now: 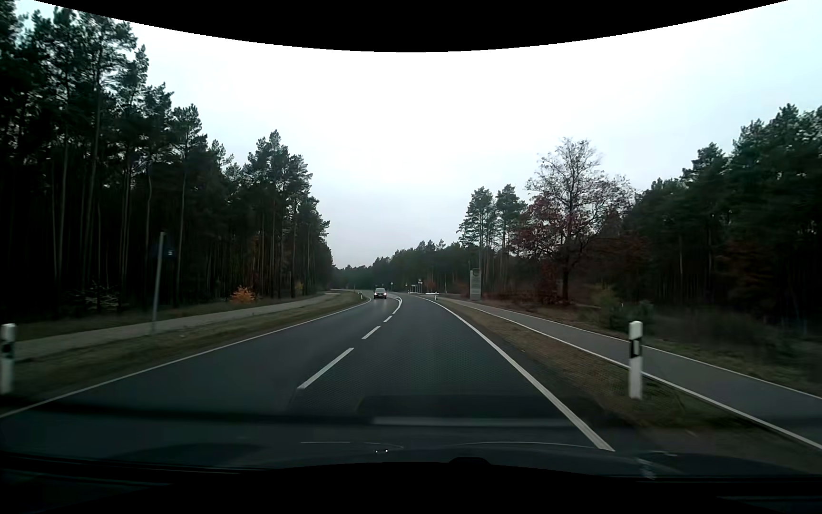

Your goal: Follow the waypoints while adhering to traffic rules and regulations

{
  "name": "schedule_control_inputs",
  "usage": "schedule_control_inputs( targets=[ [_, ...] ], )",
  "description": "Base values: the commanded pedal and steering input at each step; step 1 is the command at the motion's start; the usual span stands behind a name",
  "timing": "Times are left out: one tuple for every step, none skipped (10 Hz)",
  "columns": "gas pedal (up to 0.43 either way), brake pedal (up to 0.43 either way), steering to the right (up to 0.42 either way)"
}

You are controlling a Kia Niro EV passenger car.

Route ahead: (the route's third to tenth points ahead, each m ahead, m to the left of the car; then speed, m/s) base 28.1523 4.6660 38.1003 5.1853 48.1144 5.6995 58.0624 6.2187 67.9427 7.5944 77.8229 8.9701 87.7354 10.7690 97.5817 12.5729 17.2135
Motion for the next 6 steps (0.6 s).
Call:
schedule_control_inputs(
  targets=[
    [0.157,0.0,-0.006],
    [0.157,0.0,-0.006],
    [0.157,0.0,-0.007],
    [0.157,0.0,-0.006],
    [0.157,0.0,-0.006],
    [0.157,0.0,-0.006]
  ],
)
